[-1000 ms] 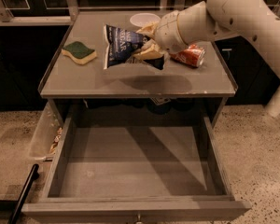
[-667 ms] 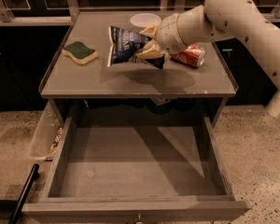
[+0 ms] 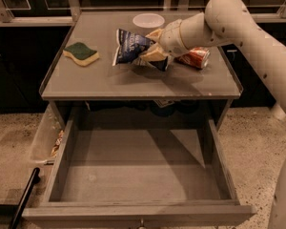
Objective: Pick blue chip bag from top drawer and place on counter
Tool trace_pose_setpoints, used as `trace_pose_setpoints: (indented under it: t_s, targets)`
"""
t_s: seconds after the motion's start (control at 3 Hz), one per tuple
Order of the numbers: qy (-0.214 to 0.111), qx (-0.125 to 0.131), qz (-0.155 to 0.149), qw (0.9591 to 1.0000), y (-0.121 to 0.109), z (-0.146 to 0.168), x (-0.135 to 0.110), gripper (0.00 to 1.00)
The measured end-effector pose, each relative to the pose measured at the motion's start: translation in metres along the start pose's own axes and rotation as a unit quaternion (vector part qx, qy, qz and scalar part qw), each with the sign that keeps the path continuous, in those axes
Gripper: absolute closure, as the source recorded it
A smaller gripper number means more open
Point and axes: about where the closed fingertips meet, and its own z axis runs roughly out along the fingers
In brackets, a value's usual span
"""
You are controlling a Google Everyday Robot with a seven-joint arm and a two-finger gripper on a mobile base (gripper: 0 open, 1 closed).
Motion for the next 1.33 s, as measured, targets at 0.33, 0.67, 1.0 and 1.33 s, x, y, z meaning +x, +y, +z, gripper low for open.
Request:
trace_pose_setpoints:
  t_s: [0.33,0.67,1.0,1.33]
  targets:
    - [0.01,-0.007,0.02,0.9997,-0.0001,0.0109,0.0159,0.82]
    - [0.01,-0.007,0.021,0.9997,0.0,0.0111,0.0163,0.59]
    - [0.01,-0.007,0.021,0.9997,0.0,0.0112,0.0163,0.36]
    - [0.01,-0.007,0.021,0.9997,0.0001,0.0112,0.0163,0.12]
